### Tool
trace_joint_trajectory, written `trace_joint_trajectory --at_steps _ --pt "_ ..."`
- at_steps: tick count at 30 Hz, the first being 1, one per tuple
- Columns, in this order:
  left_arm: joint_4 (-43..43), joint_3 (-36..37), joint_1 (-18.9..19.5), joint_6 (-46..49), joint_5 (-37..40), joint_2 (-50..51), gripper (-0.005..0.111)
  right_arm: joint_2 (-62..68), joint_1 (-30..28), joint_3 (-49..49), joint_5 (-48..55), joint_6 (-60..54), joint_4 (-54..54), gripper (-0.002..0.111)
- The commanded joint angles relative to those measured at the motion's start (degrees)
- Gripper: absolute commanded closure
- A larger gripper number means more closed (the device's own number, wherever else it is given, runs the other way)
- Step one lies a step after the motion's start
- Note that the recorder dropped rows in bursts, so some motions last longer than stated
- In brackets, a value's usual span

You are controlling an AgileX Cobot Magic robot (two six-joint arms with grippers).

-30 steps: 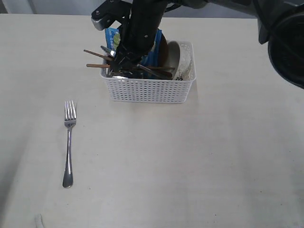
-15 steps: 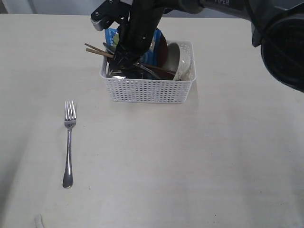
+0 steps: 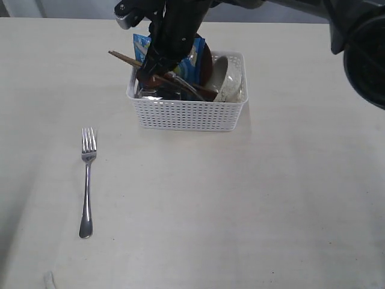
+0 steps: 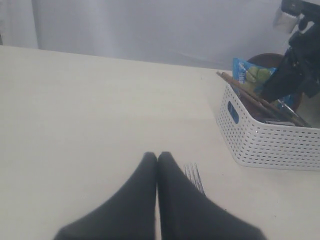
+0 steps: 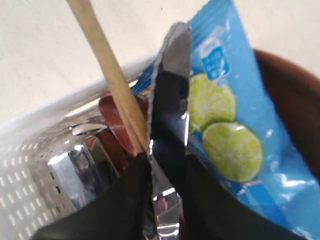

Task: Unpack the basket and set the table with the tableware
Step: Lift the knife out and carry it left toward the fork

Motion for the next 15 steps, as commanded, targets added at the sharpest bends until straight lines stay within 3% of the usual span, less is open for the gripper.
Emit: trace_joint_trajectory --at_steps 1,15 --pt "-0.1 0.2 0.1 0.0 -0.6 -0.2 0.107 -4.0 -0.2 -0.2 1.0 0.2 0.5 0.109" --pt "-0.1 0.2 0.1 0.0 -0.6 -0.2 0.107 -10.5 0.9 -0.2 4.6 1.4 5.1 0.109"
